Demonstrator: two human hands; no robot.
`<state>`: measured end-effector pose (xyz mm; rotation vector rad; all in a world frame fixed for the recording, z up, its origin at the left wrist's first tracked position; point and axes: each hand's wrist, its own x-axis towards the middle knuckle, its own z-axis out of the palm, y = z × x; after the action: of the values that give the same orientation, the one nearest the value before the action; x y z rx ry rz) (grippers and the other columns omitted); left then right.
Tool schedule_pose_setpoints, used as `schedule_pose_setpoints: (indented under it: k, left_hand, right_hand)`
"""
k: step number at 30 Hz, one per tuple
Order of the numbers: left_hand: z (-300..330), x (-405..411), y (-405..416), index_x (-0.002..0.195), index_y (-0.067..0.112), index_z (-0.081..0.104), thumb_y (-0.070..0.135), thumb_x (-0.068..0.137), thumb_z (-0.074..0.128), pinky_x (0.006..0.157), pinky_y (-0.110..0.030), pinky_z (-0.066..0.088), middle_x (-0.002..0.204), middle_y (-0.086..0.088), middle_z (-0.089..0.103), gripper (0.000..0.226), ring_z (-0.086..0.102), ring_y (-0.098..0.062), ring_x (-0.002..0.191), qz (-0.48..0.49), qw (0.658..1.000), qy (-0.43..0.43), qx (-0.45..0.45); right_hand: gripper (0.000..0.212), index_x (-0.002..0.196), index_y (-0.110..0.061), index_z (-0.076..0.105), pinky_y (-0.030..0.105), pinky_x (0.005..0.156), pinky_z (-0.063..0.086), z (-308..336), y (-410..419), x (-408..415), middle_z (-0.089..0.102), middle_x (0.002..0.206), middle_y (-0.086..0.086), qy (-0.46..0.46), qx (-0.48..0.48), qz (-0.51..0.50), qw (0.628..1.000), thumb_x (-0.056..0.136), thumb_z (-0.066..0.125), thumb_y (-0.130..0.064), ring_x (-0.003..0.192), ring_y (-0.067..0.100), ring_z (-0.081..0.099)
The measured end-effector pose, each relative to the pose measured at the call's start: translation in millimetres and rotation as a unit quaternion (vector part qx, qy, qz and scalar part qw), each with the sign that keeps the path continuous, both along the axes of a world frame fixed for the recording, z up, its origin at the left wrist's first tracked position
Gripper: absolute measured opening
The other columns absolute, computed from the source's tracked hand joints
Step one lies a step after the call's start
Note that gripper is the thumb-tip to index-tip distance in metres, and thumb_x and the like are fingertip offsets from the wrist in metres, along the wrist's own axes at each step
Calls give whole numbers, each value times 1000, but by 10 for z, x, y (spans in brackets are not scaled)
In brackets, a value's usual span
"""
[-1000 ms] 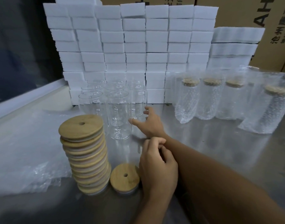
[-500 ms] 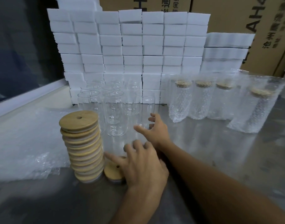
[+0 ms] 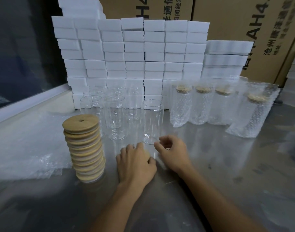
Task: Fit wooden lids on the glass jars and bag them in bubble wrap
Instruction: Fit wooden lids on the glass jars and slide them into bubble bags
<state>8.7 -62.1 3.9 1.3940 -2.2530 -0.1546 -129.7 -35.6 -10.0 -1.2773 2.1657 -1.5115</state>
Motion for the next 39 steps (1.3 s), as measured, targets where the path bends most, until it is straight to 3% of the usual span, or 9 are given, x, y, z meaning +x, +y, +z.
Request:
schedule_pose_setpoints:
  k: [4,8,13,18,21,27,33,37,39]
  left_hand:
    - [-46,-44,-55,124,26,54,32,79,67,80,-28,42,114,4,56,47,53,-21,108,-86,980,177,20]
    - [-101,-108,-64,126,29,51,21,69,76,77,-15,39,119,13,46,63,55,-11,107,-176,951,252,-39]
    - [-84,-111,-138,138,40,31,65,52,71,101,-30,44,136,19,33,99,38,2,125,-166,913,359,102]
    - [-66,-95,-211,146,43,21,68,49,73,115,-39,31,153,15,30,112,27,2,137,-168,884,369,233]
    - [-44,-94,-209,149,42,17,64,49,73,117,-38,28,156,10,28,117,25,-1,141,-189,867,383,259]
    - [-3,-100,-216,151,33,20,49,60,70,107,-28,30,149,4,35,105,34,-7,137,-177,849,420,266]
    - [-16,-104,-230,136,38,34,46,61,69,103,-29,34,125,8,34,83,37,-10,124,-128,871,425,211]
    - [-55,-101,-267,114,37,30,36,61,79,89,-14,29,123,6,38,72,39,-11,120,-102,882,430,161]
    - [-84,-104,-267,107,38,25,25,64,84,79,-2,30,124,6,43,74,44,-10,115,-100,893,415,138]
  right_hand:
    - [31,99,-25,72,32,81,55,67,108,119,74,86,-8,3,29,69,997,86,68,-53,85,7,69]
    - [10,100,-22,72,37,77,60,139,131,155,76,83,-2,-71,-27,124,989,92,70,-29,81,11,73]
    - [7,92,-19,71,17,63,49,174,61,34,68,75,-6,-274,-173,16,946,89,64,-19,74,10,61]
    - [76,139,-33,54,28,71,49,236,-18,-132,66,109,11,-380,-104,111,913,64,56,-21,83,19,64]
    - [80,139,-37,51,25,54,40,291,-38,-192,69,80,8,-396,-43,175,901,61,54,-19,65,18,54]
    - [64,118,-40,65,21,44,44,278,-57,-197,66,66,6,-373,-40,196,906,60,53,-16,50,15,58]
    - [50,103,-34,79,22,48,36,265,-13,-202,62,76,4,-337,-34,175,925,61,53,-23,63,16,52]
    - [40,95,-21,82,23,53,34,284,30,-196,59,63,-8,-377,-39,188,906,72,51,-23,52,7,45]
    - [31,94,-13,81,23,52,35,303,54,-193,51,61,-4,-451,-71,212,864,83,52,-17,53,9,40]
